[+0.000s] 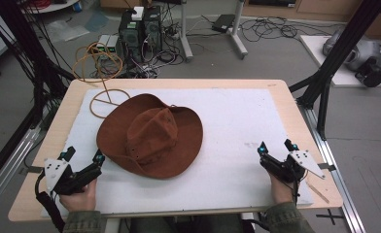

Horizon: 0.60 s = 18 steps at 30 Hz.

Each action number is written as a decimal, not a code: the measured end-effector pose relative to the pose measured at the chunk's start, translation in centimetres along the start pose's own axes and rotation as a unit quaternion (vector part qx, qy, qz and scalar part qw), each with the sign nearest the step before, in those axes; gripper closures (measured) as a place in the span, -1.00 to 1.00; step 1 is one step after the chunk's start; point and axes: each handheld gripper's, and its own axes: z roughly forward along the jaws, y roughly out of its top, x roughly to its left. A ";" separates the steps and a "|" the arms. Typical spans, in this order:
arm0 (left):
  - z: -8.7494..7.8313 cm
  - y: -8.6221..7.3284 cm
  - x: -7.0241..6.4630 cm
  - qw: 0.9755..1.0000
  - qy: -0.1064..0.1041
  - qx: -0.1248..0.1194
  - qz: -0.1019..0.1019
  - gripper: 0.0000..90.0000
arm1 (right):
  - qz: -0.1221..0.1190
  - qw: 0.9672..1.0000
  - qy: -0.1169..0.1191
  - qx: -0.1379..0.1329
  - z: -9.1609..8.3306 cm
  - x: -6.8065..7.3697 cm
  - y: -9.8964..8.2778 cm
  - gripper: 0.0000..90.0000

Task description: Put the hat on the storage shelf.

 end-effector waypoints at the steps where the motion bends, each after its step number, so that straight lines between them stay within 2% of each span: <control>1: -0.1 0.1 -0.1 1.000 -0.008 -0.001 0.005 -0.75 | 0.000 1.000 0.001 0.000 0.0 0.0 0.0 -0.78; 5: -0.2 0.1 -0.3 1.000 -0.017 0.002 0.012 -0.75 | 0.002 1.000 0.001 0.001 0.0 0.0 0.0 -0.78; 9: -0.1 0.2 -0.5 0.999 -0.031 0.012 0.018 -0.75 | 0.004 1.000 0.000 0.000 0.0 -0.1 0.0 -0.78; 13: 0.3 0.2 -0.8 0.998 -0.046 0.025 0.033 -0.75 | 0.006 1.000 0.000 0.002 0.0 -0.1 0.0 -0.78; 18: 0.4 0.5 -1.2 0.997 -0.050 0.024 0.049 -0.75 | 0.005 1.000 0.002 0.002 0.0 -0.1 0.0 -0.78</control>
